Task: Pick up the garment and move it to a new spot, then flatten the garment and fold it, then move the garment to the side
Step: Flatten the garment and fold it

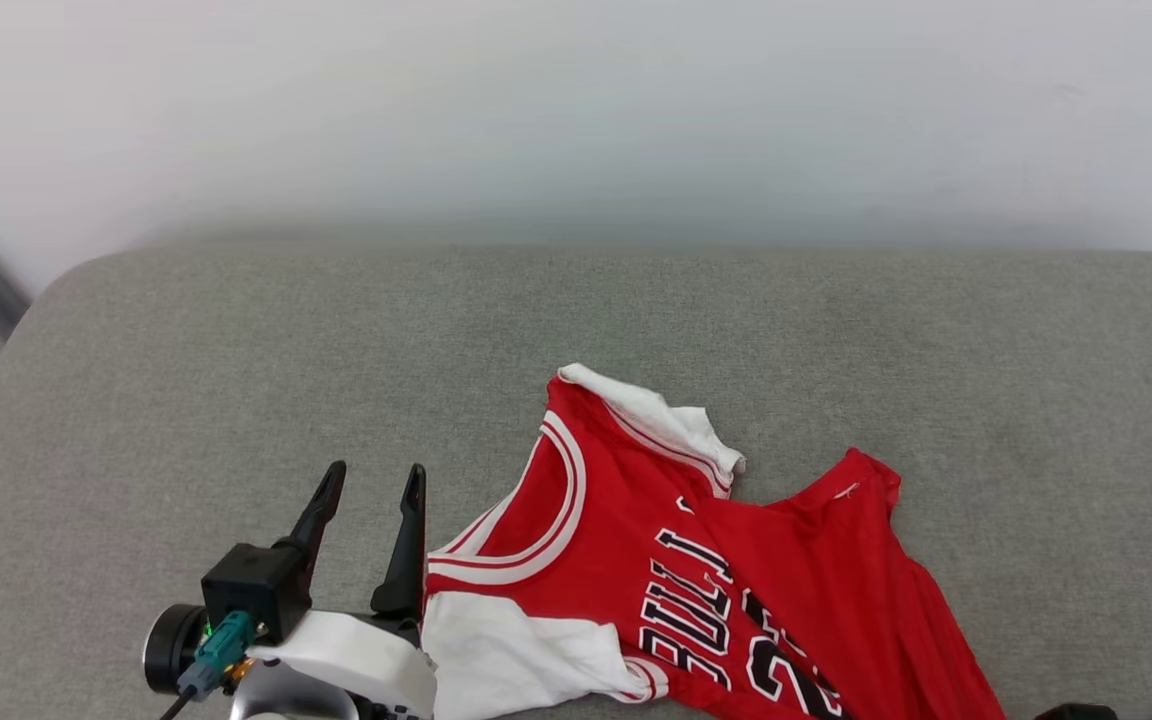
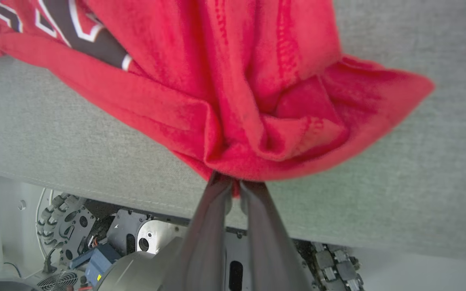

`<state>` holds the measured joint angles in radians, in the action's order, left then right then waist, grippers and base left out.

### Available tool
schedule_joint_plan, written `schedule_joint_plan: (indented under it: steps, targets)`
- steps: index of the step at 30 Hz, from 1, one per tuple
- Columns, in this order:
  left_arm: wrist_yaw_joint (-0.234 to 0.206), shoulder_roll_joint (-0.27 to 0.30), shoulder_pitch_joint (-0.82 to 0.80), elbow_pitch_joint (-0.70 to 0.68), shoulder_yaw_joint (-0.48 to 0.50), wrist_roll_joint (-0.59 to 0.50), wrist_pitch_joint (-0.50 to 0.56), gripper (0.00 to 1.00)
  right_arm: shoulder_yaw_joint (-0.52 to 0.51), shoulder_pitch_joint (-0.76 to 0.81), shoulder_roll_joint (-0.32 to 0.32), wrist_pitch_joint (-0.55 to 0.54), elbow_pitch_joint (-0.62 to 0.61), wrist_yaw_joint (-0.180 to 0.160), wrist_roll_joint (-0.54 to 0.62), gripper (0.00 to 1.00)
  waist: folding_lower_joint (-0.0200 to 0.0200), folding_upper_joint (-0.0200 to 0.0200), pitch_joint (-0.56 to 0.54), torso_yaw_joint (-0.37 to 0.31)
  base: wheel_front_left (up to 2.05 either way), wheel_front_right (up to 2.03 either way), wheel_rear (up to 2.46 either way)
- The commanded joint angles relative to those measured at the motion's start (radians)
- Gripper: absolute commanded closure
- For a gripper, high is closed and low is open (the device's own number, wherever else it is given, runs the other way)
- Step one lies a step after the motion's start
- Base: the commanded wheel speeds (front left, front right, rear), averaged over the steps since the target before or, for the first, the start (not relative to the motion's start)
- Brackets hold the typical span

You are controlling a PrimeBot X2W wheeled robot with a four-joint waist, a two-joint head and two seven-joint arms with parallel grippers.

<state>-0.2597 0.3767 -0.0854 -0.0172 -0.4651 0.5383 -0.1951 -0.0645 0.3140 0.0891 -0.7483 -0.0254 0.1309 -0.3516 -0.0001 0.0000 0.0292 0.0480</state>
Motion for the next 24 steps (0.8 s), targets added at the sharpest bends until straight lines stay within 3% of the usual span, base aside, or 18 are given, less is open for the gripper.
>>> schedule_joint_plan:
  steps: [1,9,13,17,24]
  targets:
    - [-0.006,0.007,0.008,-0.005,0.003,0.0,0.001,0.0,-0.01,0.01,-0.007,0.025,0.003,0.0,0.0,0.0,0.0001,0.0,-0.004,-0.005,0.0,0.0,0.0]
    - [-0.015,0.017,0.024,-0.015,0.011,0.011,0.005,0.0,-0.1,-0.069,-0.037,0.359,-0.074,0.0,0.025,0.0,0.0001,0.0,-0.002,-0.02,0.0,0.0,0.0]
    - [-0.02,0.016,0.003,-0.027,0.015,0.006,0.001,0.0,-0.122,-0.156,-0.039,0.446,-0.072,0.0,0.041,0.0,0.0001,0.0,0.019,-0.015,0.0,0.0,0.0]
    - [-0.02,0.006,-0.02,-0.037,0.012,-0.001,-0.003,0.0,-0.089,-0.289,0.008,0.421,-0.016,0.0,0.039,0.0,0.0001,0.0,0.052,0.002,0.0,0.0,0.0]
    - [0.011,-0.017,-0.085,-0.021,-0.007,-0.009,-0.019,0.0,0.12,-0.521,0.144,0.198,0.12,0.0,-0.036,0.0,0.0001,0.0,0.132,0.07,0.0,0.0,0.0]
